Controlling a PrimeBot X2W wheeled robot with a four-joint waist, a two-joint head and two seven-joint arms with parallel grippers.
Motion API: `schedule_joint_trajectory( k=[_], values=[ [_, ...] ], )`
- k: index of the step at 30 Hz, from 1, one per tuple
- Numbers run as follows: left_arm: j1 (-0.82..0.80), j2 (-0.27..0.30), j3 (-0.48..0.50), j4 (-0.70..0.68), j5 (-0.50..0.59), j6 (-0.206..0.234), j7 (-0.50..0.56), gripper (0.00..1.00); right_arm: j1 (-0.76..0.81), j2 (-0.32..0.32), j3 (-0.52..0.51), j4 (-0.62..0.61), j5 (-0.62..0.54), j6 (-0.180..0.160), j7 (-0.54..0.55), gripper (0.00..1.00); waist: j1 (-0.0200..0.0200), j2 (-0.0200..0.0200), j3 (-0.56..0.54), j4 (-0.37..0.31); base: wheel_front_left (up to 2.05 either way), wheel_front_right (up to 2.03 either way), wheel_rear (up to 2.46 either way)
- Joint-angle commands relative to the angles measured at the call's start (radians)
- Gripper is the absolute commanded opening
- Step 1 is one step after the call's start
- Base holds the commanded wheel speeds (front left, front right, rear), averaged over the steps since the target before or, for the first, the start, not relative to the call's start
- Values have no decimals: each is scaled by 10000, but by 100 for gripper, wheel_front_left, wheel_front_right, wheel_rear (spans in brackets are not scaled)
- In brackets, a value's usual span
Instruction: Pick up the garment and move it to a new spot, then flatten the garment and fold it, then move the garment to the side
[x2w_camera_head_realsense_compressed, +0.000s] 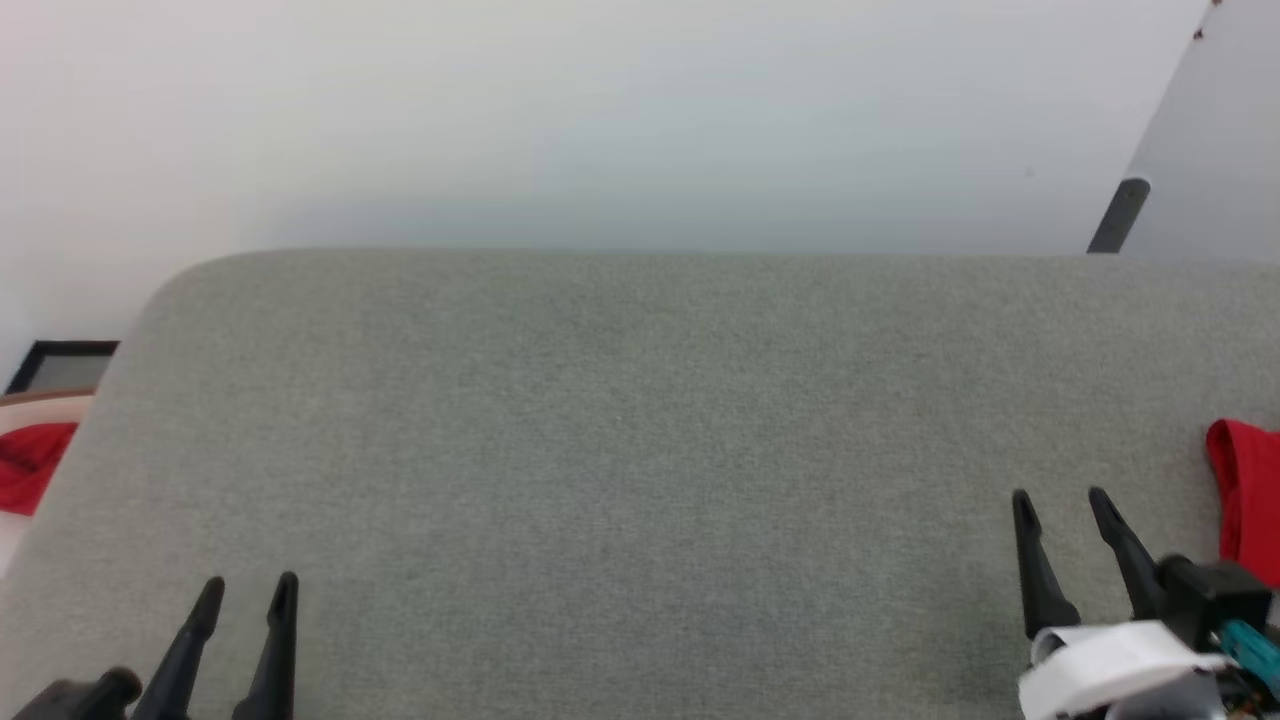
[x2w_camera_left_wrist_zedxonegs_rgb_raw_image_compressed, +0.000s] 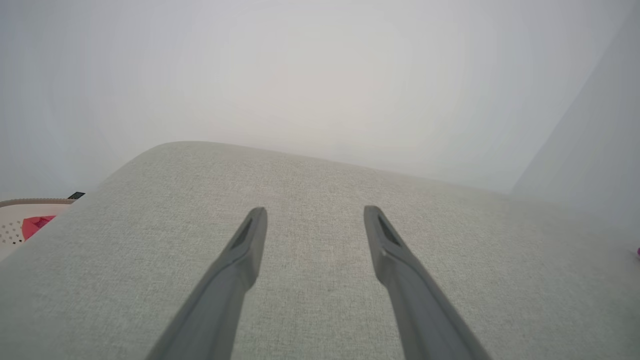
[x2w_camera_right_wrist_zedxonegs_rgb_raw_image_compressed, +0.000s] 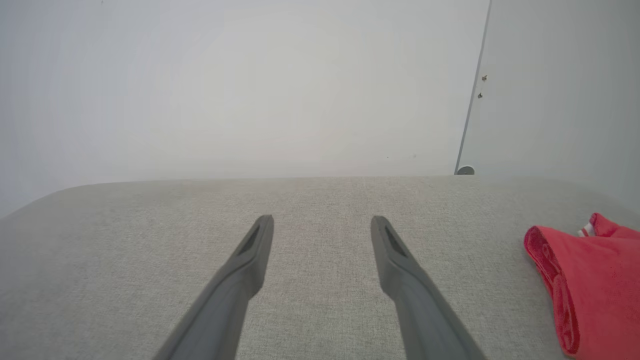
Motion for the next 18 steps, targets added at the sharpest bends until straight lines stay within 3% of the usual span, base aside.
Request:
schedule_joint_trajectory(
  k=[1, 10, 18],
  values=[
    [158, -24, 80, -94, 90, 22, 15, 100, 203, -28, -53, -195, 52, -12, 47, 100, 0, 0, -146, 111, 0, 0, 0],
    [841, -128, 301, -706, 242, 22, 15, 100, 1590, 62, -308, -2011, -99, -12, 548, 100, 0, 0, -226, 221, 0, 0, 0],
    [876, -91, 314, -779, 174, 22, 15, 100, 1897, 165, -405, -2609, -152, -12, 786, 100, 0, 0, -175, 155, 0, 0, 0]
  ],
)
